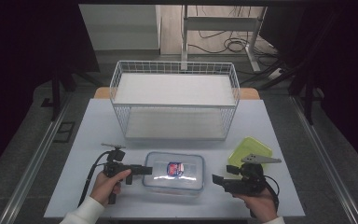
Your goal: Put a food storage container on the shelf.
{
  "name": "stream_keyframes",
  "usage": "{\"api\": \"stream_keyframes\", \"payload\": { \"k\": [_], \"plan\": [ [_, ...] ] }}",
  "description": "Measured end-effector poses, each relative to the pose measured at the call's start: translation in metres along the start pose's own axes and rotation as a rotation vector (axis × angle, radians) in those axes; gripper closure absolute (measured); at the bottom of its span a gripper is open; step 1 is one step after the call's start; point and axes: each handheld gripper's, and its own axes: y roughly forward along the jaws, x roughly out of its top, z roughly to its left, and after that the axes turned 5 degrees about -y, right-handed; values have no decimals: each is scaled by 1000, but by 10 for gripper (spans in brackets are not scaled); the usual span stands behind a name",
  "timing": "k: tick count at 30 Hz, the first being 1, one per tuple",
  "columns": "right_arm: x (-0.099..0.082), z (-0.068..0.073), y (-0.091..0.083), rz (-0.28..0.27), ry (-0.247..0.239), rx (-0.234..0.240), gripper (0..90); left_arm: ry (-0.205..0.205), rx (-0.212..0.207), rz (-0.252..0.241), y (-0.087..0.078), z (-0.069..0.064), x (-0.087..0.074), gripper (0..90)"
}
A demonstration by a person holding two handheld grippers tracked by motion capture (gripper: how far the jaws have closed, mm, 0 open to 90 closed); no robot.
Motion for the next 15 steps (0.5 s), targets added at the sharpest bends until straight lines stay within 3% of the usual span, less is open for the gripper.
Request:
{"api": "stream_keyframes", "payload": {
  "k": [9,11,15],
  "plan": [
    [0,-1,1,4,-1,-8,219,-8,-13,39,11,2,-2,250],
    [-1,0,1,5,-2,-9,219,-12,-12,42,12,2,-2,229],
    [-1,0,2,9,-4,-7,219,-7,-5,16,6,1,-1,313]
  ]
}}
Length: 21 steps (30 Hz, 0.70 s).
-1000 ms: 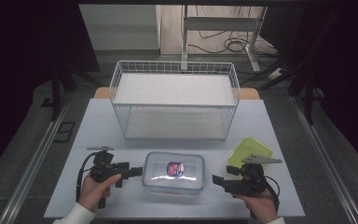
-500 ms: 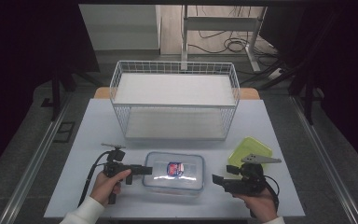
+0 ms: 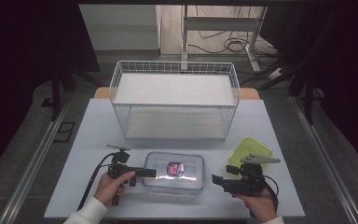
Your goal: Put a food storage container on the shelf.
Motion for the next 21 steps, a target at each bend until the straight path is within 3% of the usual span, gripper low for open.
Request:
{"api": "stream_keyframes", "payload": {
  "k": [7,11,21],
  "plan": [
    [-1,4,13,18,39,63,217,-19,-8,8,-2,1,0,372],
    [-1,5,25,40,88,89,196,-56,-43,0,-4,6,-1,403],
    [-4,2,44,89,207,122,158,-46,-38,-4,-4,5,-2,405]
  ]
}}
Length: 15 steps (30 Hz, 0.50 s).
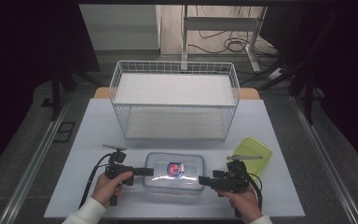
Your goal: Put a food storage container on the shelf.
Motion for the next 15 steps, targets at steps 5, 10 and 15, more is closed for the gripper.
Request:
{"api": "stream_keyframes", "payload": {
  "k": [5,10,15],
  "plan": [
    [1,-5,9,2,71,1,147,4,0,-3,0,0,0,404],
    [2,-6,15,14,104,4,147,5,3,-6,0,0,0,404],
    [2,-9,19,25,138,9,154,6,3,-6,0,0,0,403]
  ]
}}
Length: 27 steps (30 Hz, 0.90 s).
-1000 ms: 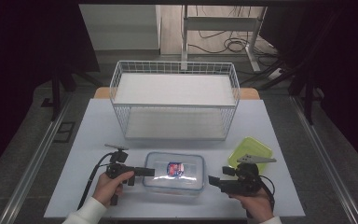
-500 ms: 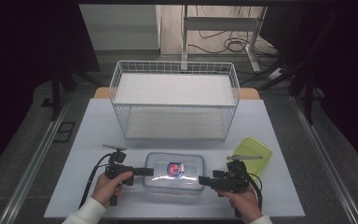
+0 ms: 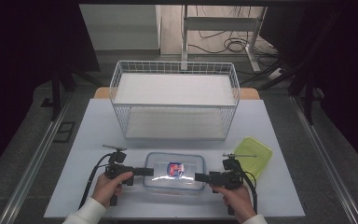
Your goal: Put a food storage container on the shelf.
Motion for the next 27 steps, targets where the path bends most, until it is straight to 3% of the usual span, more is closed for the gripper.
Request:
{"api": "stream_keyframes", "payload": {
  "k": [5,15,19,22,27],
  "plan": [
    [0,-3,5,8,36,12,170,1,0,0,0,0,0,403],
    [-1,-9,10,24,122,106,284,4,-1,-2,0,0,0,403],
    [-1,-10,6,16,119,110,362,5,1,-7,0,-1,-1,400],
    [-2,-12,1,12,123,135,409,41,14,-11,-2,-5,-4,406],
    [-4,-12,-5,11,112,162,461,61,6,-26,-7,-8,-9,441]
  ]
}}
